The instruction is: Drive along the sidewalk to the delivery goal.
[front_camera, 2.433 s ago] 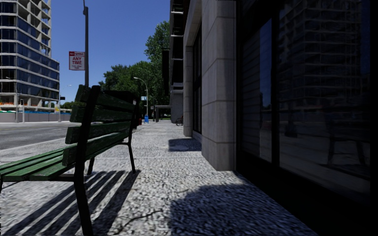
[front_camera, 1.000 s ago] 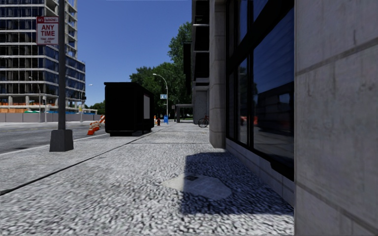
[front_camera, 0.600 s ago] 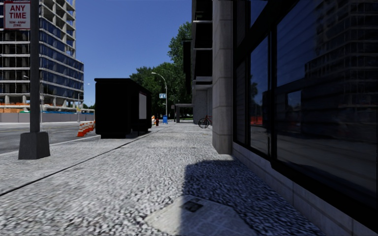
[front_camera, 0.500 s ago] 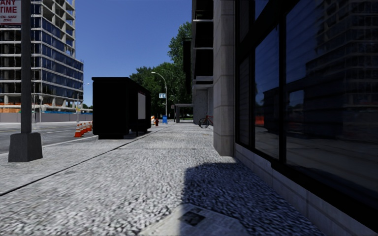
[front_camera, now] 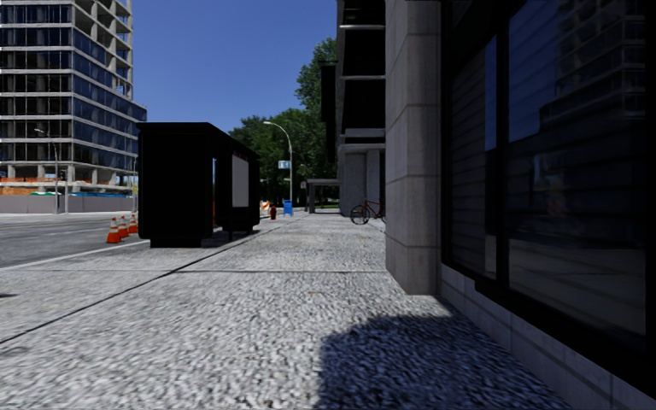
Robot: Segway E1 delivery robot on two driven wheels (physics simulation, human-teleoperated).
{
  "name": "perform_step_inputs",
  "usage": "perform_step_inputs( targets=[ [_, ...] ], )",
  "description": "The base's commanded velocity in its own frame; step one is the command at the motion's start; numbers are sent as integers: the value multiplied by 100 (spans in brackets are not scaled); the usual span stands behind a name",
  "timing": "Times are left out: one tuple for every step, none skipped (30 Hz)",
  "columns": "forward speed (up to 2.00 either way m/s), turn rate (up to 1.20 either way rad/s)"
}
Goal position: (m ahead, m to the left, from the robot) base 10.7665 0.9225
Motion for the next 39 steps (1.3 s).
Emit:
perform_step_inputs(
  targets=[
    [200,19],
    [200,19],
    [200,20],
    [200,22],
    [200,22],
    [200,23],
    [200,30],
    [200,34],
    [200,34],
    [200,35],
    [200,35],
    [200,35],
    [200,35],
    [200,35],
    [200,35],
    [200,35],
    [200,35],
    [200,35],
    [200,35],
    [200,35],
    [200,35],
    [200,35],
    [200,31],
    [200,0],
    [200,0],
    [200,0],
    [200,0],
    [200,0],
    [200,0],
    [200,0],
    [200,0],
    [200,0],
    [200,0],
    [200,0],
    [200,0],
    [200,0],
    [200,0],
    [200,0],
    [200,0]
  ],
)
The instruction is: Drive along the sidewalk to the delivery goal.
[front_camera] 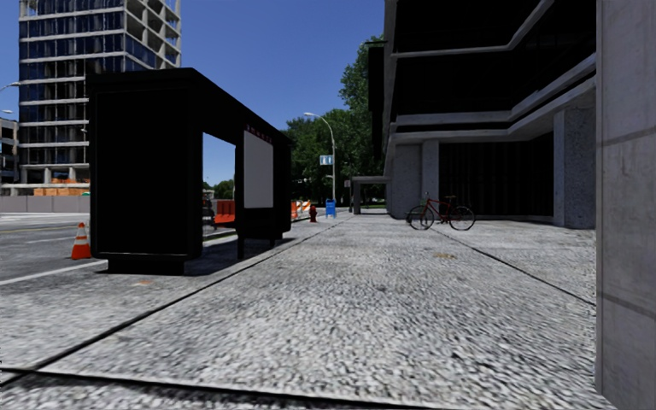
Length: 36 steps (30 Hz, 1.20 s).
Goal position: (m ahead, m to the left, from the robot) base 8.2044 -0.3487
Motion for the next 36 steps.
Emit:
perform_step_inputs(
  targets=[
    [200,0],
    [200,0],
    [200,0],
    [200,0],
    [200,0],
    [200,0],
    [200,0],
    [200,0],
    [200,0],
    [200,0],
    [200,0],
    [200,0],
    [200,0],
    [200,0],
    [200,0],
    [200,0],
    [200,0],
    [200,0],
    [200,0],
    [200,0],
    [200,0],
    [200,0],
    [200,0],
    [200,0],
    [200,0],
    [200,-7],
    [200,-10],
    [200,-11],
    [200,-11],
    [200,-12],
    [200,-12],
    [200,-13],
    [200,-13],
    [200,-13],
    [200,-13],
    [200,-13]
  ],
)
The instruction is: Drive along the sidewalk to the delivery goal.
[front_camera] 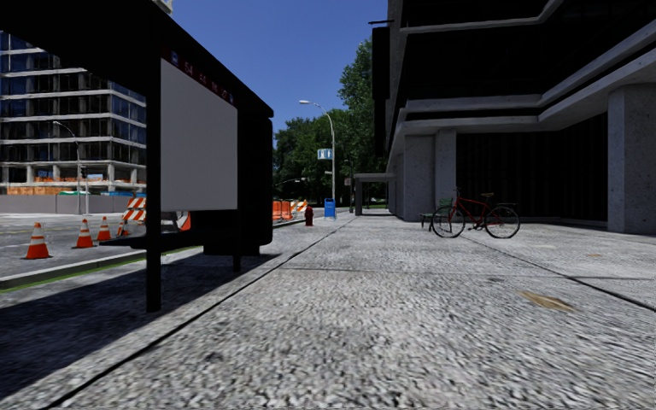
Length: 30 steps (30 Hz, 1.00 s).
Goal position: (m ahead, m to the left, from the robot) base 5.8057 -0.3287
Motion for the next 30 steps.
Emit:
perform_step_inputs(
  targets=[
    [200,-13],
    [200,-14],
    [200,-14],
    [200,-14],
    [200,-15],
    [200,-15],
    [200,-15],
    [200,-15],
    [200,-15],
    [200,-15],
    [200,-15],
    [200,-15],
    [200,-15],
    [200,-16],
    [200,-18],
    [200,-18],
    [200,-19],
    [200,-20],
    [200,-20],
    [200,-20],
    [200,-20],
    [200,-20],
    [200,-21],
    [200,-21],
    [200,-22],
    [200,-24],
    [200,-27],
    [200,-27],
    [200,-29],
    [200,-30]
  ],
)
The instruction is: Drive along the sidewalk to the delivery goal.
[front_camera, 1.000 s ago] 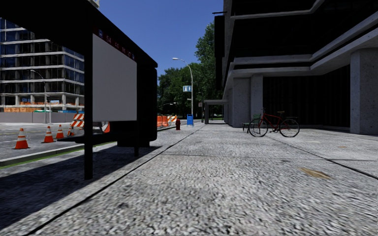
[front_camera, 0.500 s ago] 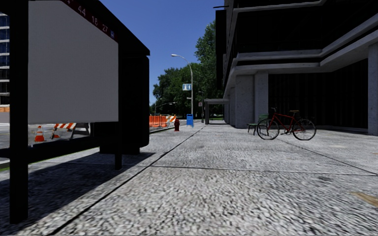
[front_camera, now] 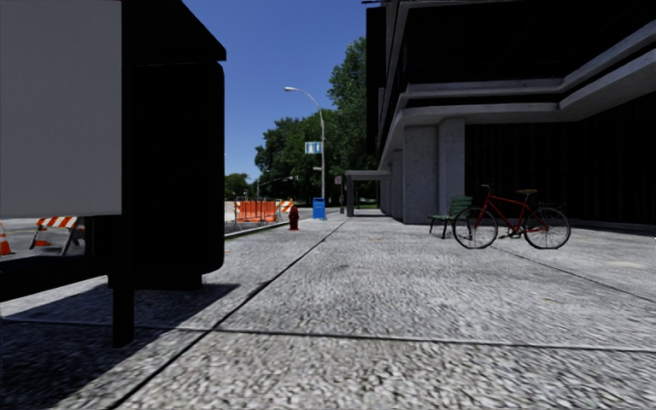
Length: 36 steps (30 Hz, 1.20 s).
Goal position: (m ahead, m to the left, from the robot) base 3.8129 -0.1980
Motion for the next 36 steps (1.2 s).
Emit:
perform_step_inputs(
  targets=[
    [200,-30],
    [200,-30],
    [200,-31],
    [200,-31],
    [200,-31],
    [200,-31],
    [200,-15],
    [200,0],
    [200,0],
    [200,0],
    [200,0],
    [200,0],
    [200,0],
    [200,0],
    [200,0],
    [200,0],
    [200,0],
    [200,0],
    [200,0],
    [200,0],
    [200,0],
    [200,0],
    [200,0],
    [200,0],
    [200,0],
    [200,0],
    [200,0],
    [200,0],
    [200,0],
    [200,0],
    [200,0],
    [200,0],
    [200,0],
    [200,0],
    [200,-2],
    [200,-2]
  ],
)
